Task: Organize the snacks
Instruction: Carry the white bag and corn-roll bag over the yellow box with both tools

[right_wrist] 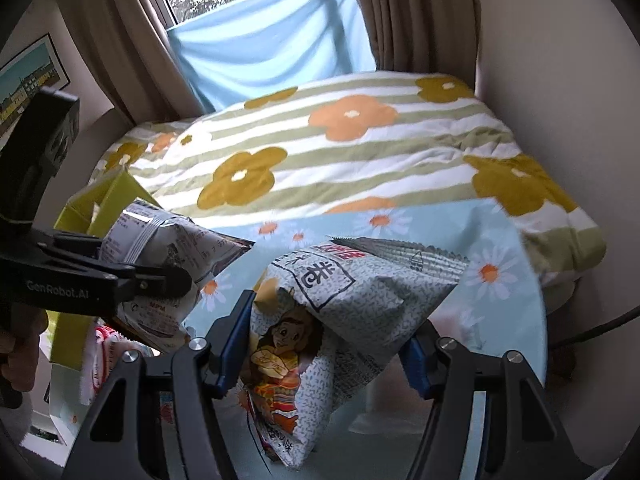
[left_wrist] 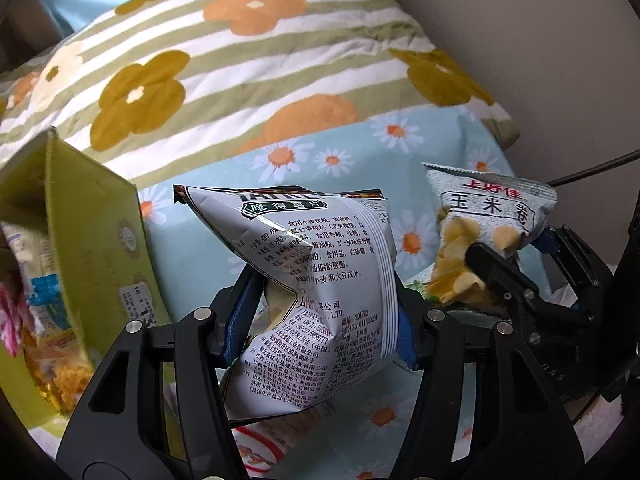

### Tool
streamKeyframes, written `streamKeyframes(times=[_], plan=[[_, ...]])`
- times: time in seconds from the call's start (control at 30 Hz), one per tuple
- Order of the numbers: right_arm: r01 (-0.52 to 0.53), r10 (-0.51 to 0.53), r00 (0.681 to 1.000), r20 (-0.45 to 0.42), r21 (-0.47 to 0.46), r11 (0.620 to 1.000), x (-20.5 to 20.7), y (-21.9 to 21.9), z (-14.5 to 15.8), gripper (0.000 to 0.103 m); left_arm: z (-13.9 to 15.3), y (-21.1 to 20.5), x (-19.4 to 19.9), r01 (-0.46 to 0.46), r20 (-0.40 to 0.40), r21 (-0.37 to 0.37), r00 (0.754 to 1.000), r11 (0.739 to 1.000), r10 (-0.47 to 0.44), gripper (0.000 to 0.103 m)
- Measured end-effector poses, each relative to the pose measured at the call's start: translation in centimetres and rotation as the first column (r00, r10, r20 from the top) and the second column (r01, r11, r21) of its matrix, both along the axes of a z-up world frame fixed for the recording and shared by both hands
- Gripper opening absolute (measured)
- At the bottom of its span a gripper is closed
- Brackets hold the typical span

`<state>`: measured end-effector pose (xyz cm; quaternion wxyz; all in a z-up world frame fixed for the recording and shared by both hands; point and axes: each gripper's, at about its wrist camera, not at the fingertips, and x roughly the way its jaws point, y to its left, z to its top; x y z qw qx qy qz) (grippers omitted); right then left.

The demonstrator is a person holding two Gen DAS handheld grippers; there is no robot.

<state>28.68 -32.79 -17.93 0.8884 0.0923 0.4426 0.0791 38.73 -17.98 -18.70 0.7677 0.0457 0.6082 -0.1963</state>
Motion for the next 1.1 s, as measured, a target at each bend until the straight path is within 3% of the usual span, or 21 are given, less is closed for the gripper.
streamKeyframes(times=[0.33,0.63,0.9,1.1], plan=[[-0.019,0.016,0.996,0.084,0.036,0.999,-1.7,-1.0,7.2,0.060,7.7,2.1,-2.2,-0.086,0.125,-0.127,0.987,0.988,0.102,0.055],[-0.175,0.165,0.971,0.176,0.046,0.983,-2.0,3.9,12.4,0.060,13.4,9.5,-4.9,-0.241,0.217,-0.168,0.937,0.956,0.274,0.055],[-0.300,0.287,0.934,0.214,0.031,0.953,-2.2,12.1,14.0,0.060,14.4,20.1,-7.0,-0.367,0.236,-0.192,0.883,0.910,0.406,0.055],[-0.339,0.322,0.925,0.203,0.055,0.939,-1.7,19.4,13.8,0.060,12.8,27.8,-7.5,-0.399,0.204,-0.163,0.881,0.902,0.426,0.055]])
